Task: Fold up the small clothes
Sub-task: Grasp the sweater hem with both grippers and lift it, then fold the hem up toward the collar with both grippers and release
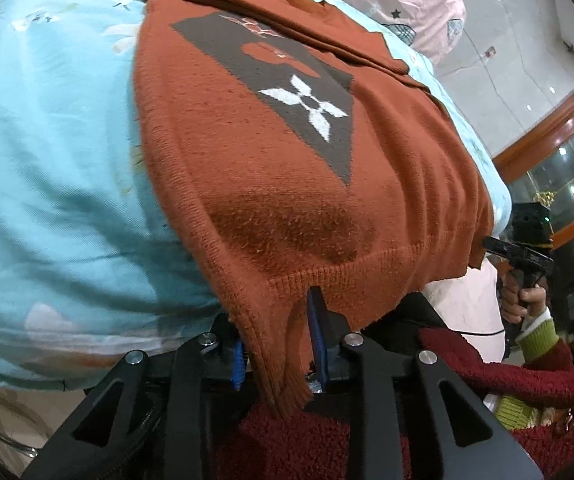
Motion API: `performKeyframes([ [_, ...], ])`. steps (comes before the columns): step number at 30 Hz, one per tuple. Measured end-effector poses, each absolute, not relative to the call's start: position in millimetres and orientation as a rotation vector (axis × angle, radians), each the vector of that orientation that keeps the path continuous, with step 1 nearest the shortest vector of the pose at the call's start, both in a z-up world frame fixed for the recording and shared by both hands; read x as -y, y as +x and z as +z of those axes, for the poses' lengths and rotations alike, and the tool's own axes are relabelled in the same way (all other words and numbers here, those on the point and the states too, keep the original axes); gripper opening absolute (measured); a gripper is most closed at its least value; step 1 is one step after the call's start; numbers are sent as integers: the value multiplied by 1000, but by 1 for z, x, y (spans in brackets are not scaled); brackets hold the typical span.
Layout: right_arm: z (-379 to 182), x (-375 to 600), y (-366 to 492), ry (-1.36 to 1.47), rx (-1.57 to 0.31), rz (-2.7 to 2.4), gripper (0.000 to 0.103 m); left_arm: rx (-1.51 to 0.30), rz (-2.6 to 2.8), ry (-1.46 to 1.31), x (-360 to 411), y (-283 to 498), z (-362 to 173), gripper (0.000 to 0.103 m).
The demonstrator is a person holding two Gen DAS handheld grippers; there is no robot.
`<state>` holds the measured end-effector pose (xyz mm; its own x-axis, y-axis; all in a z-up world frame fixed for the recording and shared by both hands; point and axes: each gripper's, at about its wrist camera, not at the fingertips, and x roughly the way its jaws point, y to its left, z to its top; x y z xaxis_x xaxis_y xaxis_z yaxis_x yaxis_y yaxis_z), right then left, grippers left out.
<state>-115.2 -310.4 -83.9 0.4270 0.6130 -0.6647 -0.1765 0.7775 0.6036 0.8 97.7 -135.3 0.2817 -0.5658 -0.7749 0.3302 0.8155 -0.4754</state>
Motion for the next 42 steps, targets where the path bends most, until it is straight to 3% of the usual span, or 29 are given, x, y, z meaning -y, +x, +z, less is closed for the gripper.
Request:
performKeyframes([
  [1, -84, 308, -116, 478, -1018, 514, 35, -1137, -615, -241, -98, 1, -136, 24],
  [2, -84, 307, -119, 490, -1014, 525, 7, -1135, -614, -235, -100, 0, -135, 20],
  [3, -82, 308, -121, 512, -1000, 534, 7, -1130, -611, -217, -99, -1, -134, 6],
  [13, -26, 341, -163, 698, -740, 578, 6, -938, -593, -260, -120, -27, -81, 4],
  [25, 51, 341, -121, 726, -520, 630, 6, -706, -575, -390, -149, -16, -1, 4],
  [34, 88, 344, 1, 637, -500, 495, 6, -545, -526, -471, -149, 73, 51, 4],
  [42, 73, 357, 137, 599, -621, 314, 6, -593, -378, -460, -137, 212, 56, 4],
])
